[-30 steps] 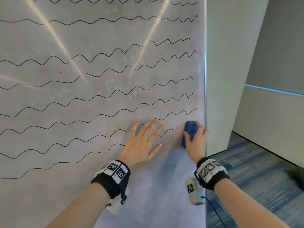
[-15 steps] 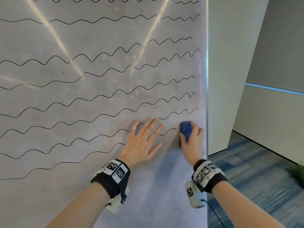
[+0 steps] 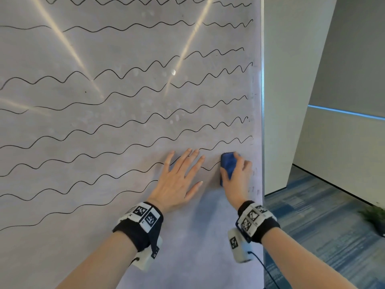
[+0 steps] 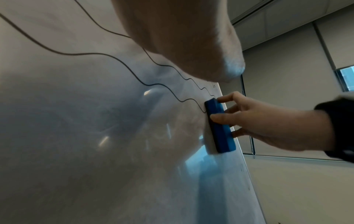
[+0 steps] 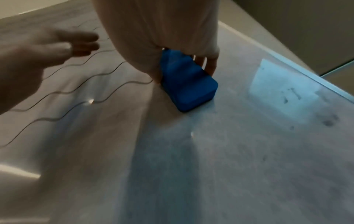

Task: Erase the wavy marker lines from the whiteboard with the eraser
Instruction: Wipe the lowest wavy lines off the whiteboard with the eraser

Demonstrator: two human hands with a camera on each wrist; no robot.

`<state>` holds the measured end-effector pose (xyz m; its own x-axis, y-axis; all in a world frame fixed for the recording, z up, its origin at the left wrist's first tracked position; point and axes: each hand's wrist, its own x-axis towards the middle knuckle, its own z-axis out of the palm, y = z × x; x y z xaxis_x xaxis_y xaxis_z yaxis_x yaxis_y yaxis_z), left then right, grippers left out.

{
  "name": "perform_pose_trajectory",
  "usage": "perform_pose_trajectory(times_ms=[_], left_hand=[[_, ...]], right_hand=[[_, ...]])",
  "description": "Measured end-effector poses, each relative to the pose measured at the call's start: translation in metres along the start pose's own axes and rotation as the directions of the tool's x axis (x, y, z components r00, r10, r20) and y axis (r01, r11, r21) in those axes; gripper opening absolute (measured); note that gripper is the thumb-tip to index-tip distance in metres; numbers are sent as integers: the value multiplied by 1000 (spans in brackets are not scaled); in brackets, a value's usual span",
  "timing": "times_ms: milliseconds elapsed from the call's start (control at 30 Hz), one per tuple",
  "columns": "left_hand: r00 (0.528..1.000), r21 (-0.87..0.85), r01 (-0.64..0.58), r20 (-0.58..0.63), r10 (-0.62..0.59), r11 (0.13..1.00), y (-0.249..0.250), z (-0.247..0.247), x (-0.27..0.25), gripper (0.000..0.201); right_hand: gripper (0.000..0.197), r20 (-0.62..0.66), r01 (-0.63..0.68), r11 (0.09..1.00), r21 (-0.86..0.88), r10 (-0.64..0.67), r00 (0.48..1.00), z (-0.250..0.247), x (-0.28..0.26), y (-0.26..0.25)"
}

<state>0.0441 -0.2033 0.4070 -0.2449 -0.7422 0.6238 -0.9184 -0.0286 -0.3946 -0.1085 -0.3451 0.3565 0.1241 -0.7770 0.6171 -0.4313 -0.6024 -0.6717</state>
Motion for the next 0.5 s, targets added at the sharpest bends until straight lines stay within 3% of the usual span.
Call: perform_pose_trajectory(times_ms=[133,200,333,400,500], left_hand=[[1000,-9,-7,3,7,1000,1,-3,2,62],[1000,-1,-5,9,5,1000,-1,-5,0,62],[1000,15,10,12,-10,1000,-12,-7,-12,61],[1000,21,6,7,-6,1000,-15,-7,-16,61],[1000,23,2,-1,-2,1000,-15,-6,-15,61]], right_hand=[[66,150,193,980,50,-198,969,3,-27,4],[64,129,131,991,30,-134,983,-6,-15,19],[62,-26,-175,981,79,178,984,-16,13,24],[61,-55,-157,987,22,158,986,-11,7,5],[63,2,3,1000,-14,-3,1000,9,-22,-21]])
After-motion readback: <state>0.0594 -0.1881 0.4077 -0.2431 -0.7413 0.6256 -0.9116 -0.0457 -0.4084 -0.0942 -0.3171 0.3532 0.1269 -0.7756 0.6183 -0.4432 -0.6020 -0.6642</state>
